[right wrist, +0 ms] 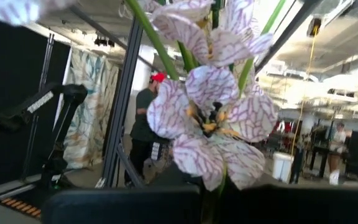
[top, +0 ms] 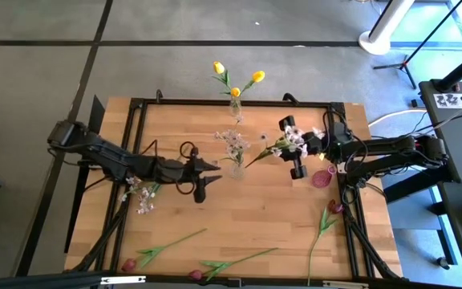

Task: Sort flowers into vase by color
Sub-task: Put the top white flower into the bottom vase

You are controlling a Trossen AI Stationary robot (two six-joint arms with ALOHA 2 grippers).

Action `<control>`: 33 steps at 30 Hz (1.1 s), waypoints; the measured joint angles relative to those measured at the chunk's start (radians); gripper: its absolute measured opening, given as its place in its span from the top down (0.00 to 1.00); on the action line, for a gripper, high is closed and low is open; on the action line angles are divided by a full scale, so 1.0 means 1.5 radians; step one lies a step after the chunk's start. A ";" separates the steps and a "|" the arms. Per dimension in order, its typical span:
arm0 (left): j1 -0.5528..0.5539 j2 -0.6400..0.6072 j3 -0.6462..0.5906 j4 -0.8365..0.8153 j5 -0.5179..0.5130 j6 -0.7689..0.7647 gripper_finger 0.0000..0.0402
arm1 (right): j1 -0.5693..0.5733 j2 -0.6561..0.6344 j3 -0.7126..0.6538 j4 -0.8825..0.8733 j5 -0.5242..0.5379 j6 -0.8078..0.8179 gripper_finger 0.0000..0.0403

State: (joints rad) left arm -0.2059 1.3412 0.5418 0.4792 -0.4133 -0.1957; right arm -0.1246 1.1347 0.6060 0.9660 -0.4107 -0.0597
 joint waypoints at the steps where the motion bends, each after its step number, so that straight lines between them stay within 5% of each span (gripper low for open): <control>1: -0.008 -0.009 0.000 -0.018 0.001 -0.005 0.65 | 0.000 0.000 0.000 -0.011 0.000 0.000 0.99; 9: -0.026 0.022 -0.001 -0.084 -0.003 -0.088 0.58 | 0.019 0.006 0.000 -0.058 0.035 -0.024 0.99; 21: -0.018 0.053 -0.001 0.023 -0.026 -0.005 0.48 | 0.022 0.047 0.000 -0.040 0.062 -0.035 0.99; 33: -0.005 0.152 -0.001 0.154 -0.037 0.002 0.49 | 0.022 0.073 0.028 -0.022 0.240 -0.014 1.00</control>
State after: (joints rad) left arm -0.2138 1.5692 0.5400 0.7100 -0.4693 -0.1927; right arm -0.0919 1.2446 0.6487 0.9331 -0.0514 -0.0800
